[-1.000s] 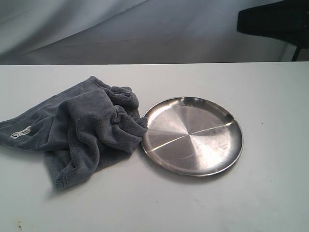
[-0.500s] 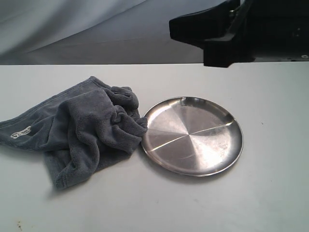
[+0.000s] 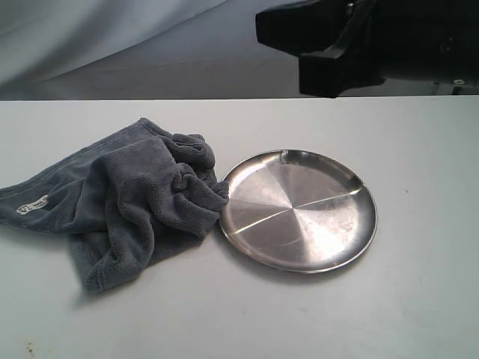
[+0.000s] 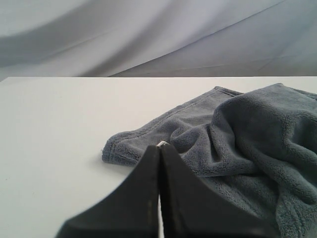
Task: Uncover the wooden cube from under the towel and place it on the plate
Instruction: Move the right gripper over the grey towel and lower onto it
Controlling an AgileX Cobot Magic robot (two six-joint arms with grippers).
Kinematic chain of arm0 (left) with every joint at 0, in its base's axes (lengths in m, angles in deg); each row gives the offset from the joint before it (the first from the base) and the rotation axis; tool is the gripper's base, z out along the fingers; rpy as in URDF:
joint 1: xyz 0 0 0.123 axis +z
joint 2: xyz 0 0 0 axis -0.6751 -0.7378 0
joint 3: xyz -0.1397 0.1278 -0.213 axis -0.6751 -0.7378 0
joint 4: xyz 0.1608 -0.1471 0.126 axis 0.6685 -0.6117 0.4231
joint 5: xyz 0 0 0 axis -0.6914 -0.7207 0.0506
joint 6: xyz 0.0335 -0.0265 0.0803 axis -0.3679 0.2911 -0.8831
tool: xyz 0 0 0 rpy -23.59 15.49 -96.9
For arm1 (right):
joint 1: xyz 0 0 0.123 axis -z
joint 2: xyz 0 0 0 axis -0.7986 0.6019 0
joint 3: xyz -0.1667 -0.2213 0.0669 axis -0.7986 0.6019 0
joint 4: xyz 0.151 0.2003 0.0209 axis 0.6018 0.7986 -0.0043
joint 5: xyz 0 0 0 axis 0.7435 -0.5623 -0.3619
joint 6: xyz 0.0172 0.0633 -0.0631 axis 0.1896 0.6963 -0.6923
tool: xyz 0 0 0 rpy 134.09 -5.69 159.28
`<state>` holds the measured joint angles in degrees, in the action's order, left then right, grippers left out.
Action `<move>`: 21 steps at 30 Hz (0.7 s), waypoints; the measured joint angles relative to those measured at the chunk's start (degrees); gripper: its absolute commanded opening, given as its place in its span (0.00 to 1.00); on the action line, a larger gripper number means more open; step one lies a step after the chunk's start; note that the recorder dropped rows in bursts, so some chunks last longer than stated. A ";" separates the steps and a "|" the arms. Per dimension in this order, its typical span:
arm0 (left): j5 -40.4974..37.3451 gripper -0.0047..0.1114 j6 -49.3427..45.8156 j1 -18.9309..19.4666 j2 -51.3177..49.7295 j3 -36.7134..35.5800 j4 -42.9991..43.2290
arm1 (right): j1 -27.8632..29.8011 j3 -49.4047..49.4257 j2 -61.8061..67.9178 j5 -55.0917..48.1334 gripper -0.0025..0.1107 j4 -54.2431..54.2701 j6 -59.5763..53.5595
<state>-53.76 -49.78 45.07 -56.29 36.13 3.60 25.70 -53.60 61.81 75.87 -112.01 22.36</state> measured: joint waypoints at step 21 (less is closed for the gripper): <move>0.00 0.04 0.00 0.00 0.00 0.00 0.00 | -19.02 3.10 0.13 -38.89 0.02 87.19 -102.20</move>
<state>-53.76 -49.78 45.07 -56.29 36.13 3.60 6.67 -50.49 61.94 36.99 -24.82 -79.84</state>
